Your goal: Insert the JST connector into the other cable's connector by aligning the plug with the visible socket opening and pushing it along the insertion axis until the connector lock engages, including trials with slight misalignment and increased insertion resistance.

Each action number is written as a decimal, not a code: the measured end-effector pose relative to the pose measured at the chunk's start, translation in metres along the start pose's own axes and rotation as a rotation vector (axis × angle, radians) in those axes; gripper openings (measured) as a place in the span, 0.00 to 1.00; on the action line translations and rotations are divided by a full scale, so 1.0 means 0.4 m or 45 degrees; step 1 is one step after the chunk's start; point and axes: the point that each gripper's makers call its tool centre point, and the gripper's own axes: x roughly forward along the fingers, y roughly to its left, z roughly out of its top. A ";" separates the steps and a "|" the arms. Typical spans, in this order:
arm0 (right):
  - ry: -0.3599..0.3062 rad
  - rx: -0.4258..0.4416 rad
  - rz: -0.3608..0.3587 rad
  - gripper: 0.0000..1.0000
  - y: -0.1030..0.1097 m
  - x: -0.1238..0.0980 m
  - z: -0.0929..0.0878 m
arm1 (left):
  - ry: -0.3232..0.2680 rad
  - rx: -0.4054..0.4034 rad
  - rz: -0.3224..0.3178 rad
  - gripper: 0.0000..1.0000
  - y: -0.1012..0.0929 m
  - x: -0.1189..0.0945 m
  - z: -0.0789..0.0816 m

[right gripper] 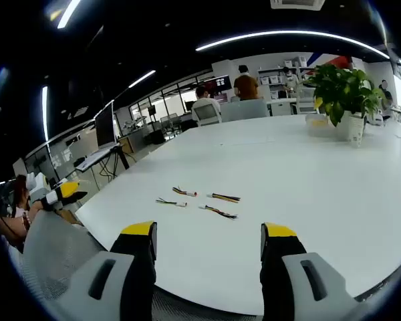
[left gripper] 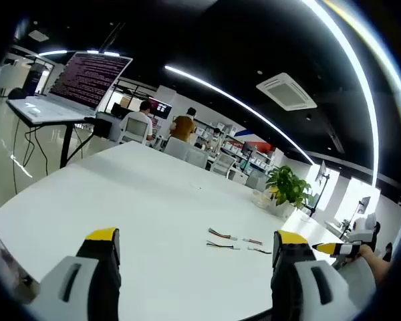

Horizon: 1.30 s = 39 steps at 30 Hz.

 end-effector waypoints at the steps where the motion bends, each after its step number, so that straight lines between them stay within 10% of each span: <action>1: -0.003 0.002 -0.005 0.60 -0.002 0.000 0.001 | 0.006 0.004 -0.003 0.93 -0.001 0.001 -0.002; 25: 0.029 -0.025 0.020 0.61 0.006 0.007 -0.005 | 0.056 -0.028 0.047 0.99 0.010 -0.006 -0.022; 39: 0.098 -0.079 0.030 0.62 0.005 0.013 -0.022 | 0.146 0.396 -0.078 0.99 -0.082 0.006 -0.020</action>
